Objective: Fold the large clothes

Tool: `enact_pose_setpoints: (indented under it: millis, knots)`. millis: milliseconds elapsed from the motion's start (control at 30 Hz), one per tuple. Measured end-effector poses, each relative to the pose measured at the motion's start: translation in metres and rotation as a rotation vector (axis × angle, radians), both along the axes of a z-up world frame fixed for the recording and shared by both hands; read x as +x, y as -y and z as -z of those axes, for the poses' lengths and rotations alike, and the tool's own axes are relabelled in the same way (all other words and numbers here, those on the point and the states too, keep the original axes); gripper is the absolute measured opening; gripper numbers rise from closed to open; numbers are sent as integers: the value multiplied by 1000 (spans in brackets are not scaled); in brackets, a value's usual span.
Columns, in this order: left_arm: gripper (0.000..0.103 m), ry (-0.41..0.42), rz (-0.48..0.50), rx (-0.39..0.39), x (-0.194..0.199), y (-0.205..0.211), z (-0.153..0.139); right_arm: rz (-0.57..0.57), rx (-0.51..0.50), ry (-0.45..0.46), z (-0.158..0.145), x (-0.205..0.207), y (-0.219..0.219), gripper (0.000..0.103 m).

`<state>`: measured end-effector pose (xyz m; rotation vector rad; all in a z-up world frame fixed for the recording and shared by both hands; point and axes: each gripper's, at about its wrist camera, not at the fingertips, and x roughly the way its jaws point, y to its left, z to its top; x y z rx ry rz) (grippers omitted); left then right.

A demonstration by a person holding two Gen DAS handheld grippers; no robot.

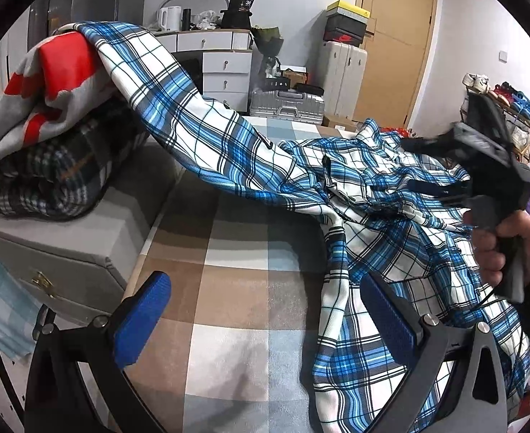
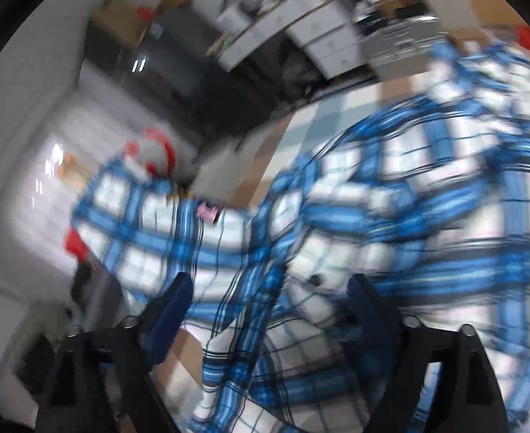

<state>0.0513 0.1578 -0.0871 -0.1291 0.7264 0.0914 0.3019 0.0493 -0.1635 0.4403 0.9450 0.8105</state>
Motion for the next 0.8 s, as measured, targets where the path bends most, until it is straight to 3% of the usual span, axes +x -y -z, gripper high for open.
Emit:
enact_pose_setpoints:
  millis: [200,333,467,533,700,800]
  knots:
    - [102,1,3,-22,2,-5,-8,244,19,-66,7,22,94,100]
    - [102,-18,-60,-55,7,-17,-20,278,-59,-187,42,37,104,101]
    - [102,-20,-90,-210,9,-46,-39,279,-57,-139,42,28,98,101]
    - [102,-16,-143,-279,8,-69,-53,246,53,-99,32,12,95,101]
    - [102,83,-283,-307,-6,-114,-99,116,163,80,1,-43,78,103]
    - [102,114,-259,-299,-2,-139,-124,68,255,73,2,-58,66,103]
